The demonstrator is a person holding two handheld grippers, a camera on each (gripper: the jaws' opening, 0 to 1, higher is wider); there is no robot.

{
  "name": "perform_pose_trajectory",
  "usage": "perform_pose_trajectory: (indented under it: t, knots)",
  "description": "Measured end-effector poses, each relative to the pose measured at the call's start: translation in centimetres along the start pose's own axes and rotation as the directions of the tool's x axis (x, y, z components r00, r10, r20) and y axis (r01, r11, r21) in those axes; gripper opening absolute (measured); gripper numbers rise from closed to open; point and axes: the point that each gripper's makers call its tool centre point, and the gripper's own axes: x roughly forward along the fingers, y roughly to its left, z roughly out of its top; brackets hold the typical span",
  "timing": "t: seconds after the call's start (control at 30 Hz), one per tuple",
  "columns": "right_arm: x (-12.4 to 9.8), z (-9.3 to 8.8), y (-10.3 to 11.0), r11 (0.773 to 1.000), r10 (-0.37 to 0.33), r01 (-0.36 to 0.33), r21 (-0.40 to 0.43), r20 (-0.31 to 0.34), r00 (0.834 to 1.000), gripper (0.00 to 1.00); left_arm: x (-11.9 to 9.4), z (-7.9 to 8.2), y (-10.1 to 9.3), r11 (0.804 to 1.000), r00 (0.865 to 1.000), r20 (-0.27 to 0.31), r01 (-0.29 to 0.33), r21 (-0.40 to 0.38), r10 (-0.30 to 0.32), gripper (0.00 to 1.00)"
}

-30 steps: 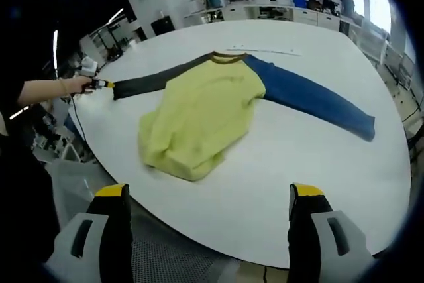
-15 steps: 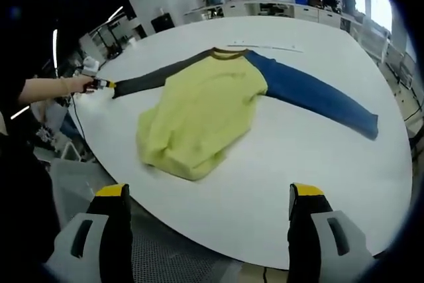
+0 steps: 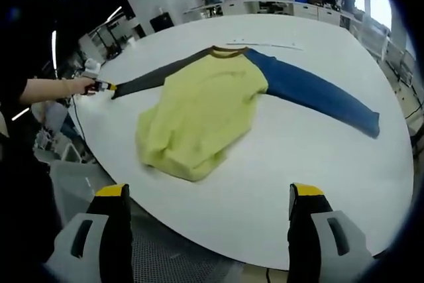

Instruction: Fold the garment on the visible template until the final outline fits inside the template.

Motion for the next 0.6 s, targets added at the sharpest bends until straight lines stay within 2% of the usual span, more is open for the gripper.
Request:
perform_pose_trajectory:
  t: [0.6]
  knots:
    - [-0.18, -0.13, -0.35, 1.0, -0.009, 0.009, 0.008, 0.0, 1.0, 0.99, 0.65, -0.22, 0.07, 1.0, 1.0, -0.023, -0.001, 0.002, 0.001, 0.0]
